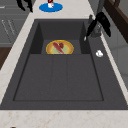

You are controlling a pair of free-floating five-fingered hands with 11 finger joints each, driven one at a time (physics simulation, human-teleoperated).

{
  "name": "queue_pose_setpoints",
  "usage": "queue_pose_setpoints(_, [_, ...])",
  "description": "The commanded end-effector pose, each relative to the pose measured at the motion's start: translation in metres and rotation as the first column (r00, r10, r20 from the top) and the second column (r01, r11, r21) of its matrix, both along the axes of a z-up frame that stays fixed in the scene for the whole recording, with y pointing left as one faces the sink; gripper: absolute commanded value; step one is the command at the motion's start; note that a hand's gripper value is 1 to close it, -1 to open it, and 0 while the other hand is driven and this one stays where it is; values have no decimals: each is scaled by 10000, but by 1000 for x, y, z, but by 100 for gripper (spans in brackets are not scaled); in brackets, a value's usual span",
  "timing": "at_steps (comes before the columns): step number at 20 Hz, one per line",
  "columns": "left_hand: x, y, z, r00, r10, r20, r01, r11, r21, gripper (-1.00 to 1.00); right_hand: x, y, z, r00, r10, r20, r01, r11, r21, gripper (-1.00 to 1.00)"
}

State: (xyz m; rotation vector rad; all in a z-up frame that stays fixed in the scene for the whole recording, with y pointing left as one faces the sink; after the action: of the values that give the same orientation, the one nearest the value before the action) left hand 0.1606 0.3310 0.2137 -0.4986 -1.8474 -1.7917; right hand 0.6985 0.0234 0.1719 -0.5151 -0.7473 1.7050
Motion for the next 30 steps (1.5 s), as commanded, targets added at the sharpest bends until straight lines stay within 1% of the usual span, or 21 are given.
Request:
queue_pose_setpoints(1, [0,0,0,10000,0,0,0,10000,0,0,11,0,-22,9995,227,-230,-230,9997,-122,-100])
queue_pose_setpoints(2, [0,0,0,10000,0,0,0,10000,0,0,10,0,-20,9992,260,-308,-264,9996,-100,-100])
queue_pose_setpoints(3, [0,0,0,10000,0,0,0,10000,0,0,11,1,-18,9990,274,-365,-276,9996,-48,100])
queue_pose_setpoints(4, [0,0,0,10000,0,0,0,10000,0,0,13,2,-19,9985,465,-299,-471,9987,-192,100])
queue_pose_setpoints(6, [0,0,0,10000,0,0,0,10000,0,0,16,1,-22,9988,449,-195,-449,9990,14,100])
queue_pose_setpoints(7, [0,0,0,10000,0,0,0,10000,0,0,16,-1,-25,9992,403,-34,-403,9992,26,100])
queue_pose_setpoints(9, [0,0,0,10000,0,0,0,10000,0,0,13,-14,-31,9989,209,-420,-197,9994,295,100])
queue_pose_setpoints(11, [0,0,0,10000,0,0,0,10000,0,0,17,-22,-37,9996,52,-286,-27,9961,880,100])
queue_pose_setpoints(13, [0,0,0,10000,0,0,0,10000,0,0,17,-26,-46,9993,300,-210,-267,9897,1409,100])
queue_pose_setpoints(14, [0,0,0,10000,0,0,0,10000,0,0,20,-26,-50,9981,483,-372,-417,9861,1608,100])
queue_pose_setpoints(15, [0,0,0,10000,0,0,0,10000,0,0,23,-23,-53,9958,607,-683,-483,9842,1705,100])
queue_pose_setpoints(16, [0,0,0,10000,0,0,0,10000,0,0,24,-19,-55,9939,537,-959,-384,9872,1546,100])
queue_pose_setpoints(17, [0,0,0,10000,0,0,0,10000,0,0,28,-15,-55,9879,604,-1430,-393,9885,1462,100])
queue_pose_setpoints(18, [0,0,0,10000,0,0,0,10000,0,0,32,-12,-54,9809,546,-1866,-303,9910,1307,100])
queue_pose_setpoints(19, [0,0,0,10000,0,0,0,10000,0,0,36,-9,-54,9708,428,-2360,-174,9939,1089,100])
queue_pose_setpoints(20, [0,0,0,10000,0,0,0,10000,0,0,37,-7,-57,9597,164,-2806,27,9977,673,100])
queue_pose_setpoints(21, [0,0,0,10000,0,0,0,10000,0,0,41,-7,-58,9467,63,-3219,151,9978,642,100])
queue_pose_setpoints(23, [0,0,0,10000,0,0,0,10000,0,0,46,-8,-62,9235,-75,-3836,368,9969,692,100])
queue_pose_setpoints(26, [0,0,0,10000,0,0,0,10000,0,0,54,-11,-70,8809,-147,-4731,648,9938,899,100])
queue_pose_setpoints(28, [0,0,0,10000,0,0,0,10000,0,0,56,-14,-71,8560,-131,-5168,775,9916,1033,100])
queue_pose_setpoints(30, [0,0,0,10000,0,0,0,10000,0,0,54,-17,-71,8403,-104,-5420,869,9895,1157,100])
